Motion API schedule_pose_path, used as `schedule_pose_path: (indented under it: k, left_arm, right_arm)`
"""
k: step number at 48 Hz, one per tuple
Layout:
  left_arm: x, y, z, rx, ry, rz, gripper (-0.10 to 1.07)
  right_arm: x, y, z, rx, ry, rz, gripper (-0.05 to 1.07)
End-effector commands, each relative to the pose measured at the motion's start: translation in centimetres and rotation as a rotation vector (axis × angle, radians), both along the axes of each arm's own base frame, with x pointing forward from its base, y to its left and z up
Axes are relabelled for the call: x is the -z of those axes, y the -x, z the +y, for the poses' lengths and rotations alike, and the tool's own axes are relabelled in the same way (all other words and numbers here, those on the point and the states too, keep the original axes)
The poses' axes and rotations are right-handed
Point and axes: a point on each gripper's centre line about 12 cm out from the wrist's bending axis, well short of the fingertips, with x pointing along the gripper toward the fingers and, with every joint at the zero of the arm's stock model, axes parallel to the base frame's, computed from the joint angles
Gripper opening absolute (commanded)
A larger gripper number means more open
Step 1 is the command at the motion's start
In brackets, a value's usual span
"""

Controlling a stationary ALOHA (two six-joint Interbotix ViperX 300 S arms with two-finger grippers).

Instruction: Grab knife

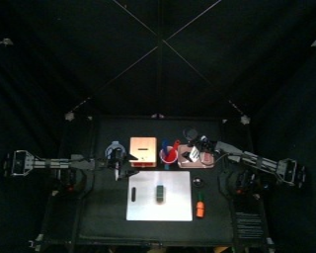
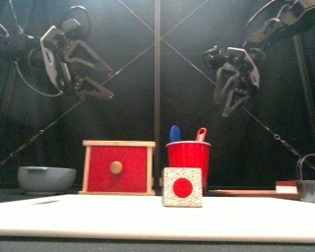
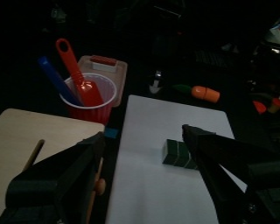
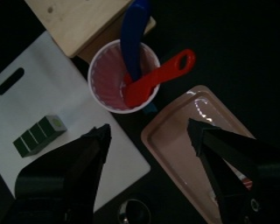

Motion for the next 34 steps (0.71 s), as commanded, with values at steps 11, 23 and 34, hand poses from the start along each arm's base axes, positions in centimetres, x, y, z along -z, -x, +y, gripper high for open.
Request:
schedule_pose_path:
  k: [11,23,34]
  left_arm:
    - [-0.5,0.1,0.4,-0.011,-0.009,-0.022,1.01]
    - [-0.2,0.3,0.4,-0.015,-0.007,-0.01,1.01]
    - [0.4,0.6,0.9,-0.033,-0.004,0.004,1.01]
  right_arm:
    - [1.0,-1.2,-5.2,-0.022,-0.133,0.02,0.99]
    - [2.7,-3.2,-8.9,-0.07,-0.226,0.079,0.99]
    - [3.7,-4.7,-9.4,-0.116,-0.272,0.117,0.98]
